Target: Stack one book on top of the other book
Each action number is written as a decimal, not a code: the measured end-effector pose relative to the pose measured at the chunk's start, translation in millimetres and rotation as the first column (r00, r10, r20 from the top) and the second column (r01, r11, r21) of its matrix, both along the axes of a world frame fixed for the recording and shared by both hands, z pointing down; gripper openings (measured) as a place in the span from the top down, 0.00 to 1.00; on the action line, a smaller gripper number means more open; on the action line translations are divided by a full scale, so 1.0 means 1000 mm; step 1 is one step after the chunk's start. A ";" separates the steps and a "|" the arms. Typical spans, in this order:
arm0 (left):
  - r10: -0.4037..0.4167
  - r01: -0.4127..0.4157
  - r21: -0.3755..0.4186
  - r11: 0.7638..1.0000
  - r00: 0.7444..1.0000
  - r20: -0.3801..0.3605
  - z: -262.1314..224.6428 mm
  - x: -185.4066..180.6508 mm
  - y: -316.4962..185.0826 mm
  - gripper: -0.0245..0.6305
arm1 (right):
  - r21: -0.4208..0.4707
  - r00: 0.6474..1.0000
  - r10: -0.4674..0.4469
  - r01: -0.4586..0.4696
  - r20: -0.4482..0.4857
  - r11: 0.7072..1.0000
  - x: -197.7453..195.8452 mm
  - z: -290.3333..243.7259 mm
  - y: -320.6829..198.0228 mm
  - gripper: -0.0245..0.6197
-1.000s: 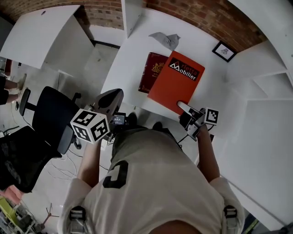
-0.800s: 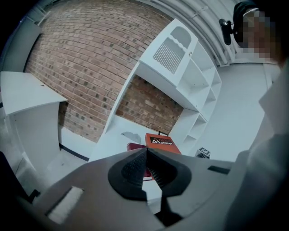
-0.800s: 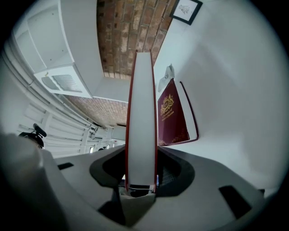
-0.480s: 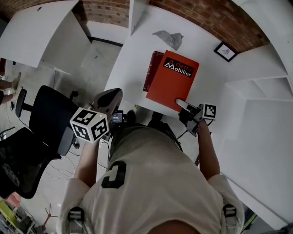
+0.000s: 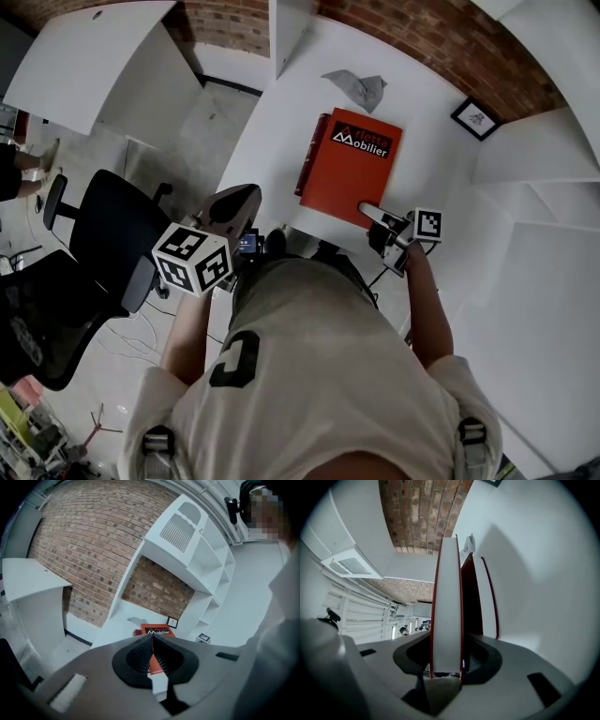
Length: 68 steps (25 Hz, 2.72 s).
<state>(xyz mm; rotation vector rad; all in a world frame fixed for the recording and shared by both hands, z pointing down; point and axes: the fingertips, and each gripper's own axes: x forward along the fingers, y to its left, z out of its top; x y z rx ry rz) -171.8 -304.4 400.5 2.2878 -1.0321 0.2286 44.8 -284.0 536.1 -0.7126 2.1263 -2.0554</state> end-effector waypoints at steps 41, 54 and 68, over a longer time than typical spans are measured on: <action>0.014 -0.014 0.003 1.000 1.000 0.008 0.005 -0.003 -0.013 0.96 | 0.174 0.667 -0.045 0.259 -0.744 0.950 0.020 0.022 -0.018 0.58; 0.008 -0.008 -0.001 1.000 1.000 0.001 0.004 -0.001 -0.018 0.96 | 0.174 0.669 -0.049 0.263 -0.742 0.949 0.018 0.022 -0.022 0.58; 0.003 -0.003 -0.007 1.000 1.000 0.006 0.007 -0.002 -0.020 0.96 | 0.173 0.683 -0.047 0.250 -0.729 0.953 0.017 0.023 -0.024 0.58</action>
